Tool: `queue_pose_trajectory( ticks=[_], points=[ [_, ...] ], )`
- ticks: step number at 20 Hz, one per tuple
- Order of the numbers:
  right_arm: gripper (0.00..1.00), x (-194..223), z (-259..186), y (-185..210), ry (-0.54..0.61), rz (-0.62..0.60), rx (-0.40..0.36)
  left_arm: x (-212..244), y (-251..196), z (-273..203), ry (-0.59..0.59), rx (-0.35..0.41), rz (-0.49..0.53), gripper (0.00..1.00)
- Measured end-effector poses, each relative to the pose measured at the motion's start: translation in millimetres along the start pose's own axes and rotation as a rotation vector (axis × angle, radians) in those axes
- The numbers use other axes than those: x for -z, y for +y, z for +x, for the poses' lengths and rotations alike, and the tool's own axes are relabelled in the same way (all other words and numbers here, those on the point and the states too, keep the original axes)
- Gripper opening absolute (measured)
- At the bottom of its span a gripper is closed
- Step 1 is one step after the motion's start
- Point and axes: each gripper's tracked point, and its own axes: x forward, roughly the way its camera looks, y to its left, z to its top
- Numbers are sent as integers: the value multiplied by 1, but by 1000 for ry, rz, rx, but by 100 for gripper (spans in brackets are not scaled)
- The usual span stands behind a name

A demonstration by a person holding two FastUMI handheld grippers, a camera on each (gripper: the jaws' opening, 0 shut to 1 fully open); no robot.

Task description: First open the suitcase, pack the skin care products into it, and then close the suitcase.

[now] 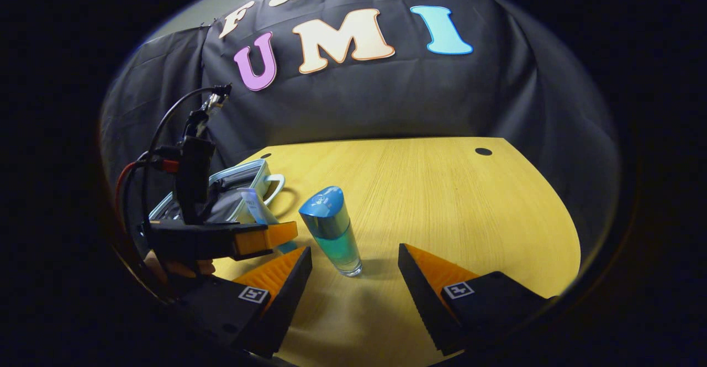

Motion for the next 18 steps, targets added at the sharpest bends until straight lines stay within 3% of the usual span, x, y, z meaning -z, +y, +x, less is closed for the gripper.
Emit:
queue_pose_trajectory(
  ticks=[1,5,10,11,12,13,14,15,18],
  points=[
    [95,0,4,1,3,-6,1,-5,-1,-3,-2,4,-1,41],
    [98,4,24,6,20,-18,-8,-36,-5,-26,-35,43,-15,41],
    [97,14,54,23,25,-51,-40,-66,14,-48,-74,30,-14,41],
    [94,17,60,27,26,-54,-41,-69,21,-53,-77,18,-15,43],
    [80,19,65,28,29,-56,-41,-70,27,-56,-76,9,-17,41],
    [84,21,68,28,32,-59,-36,-71,34,-59,-76,1,-24,43],
    [73,24,70,27,41,-65,-24,-71,40,-61,-75,-5,-35,41],
    [75,26,71,24,36,-74,-8,-71,46,-64,-71,-11,-48,41],
    [51,24,72,24,23,-101,14,-72,66,-72,-58,-23,-87,41]
  ],
)
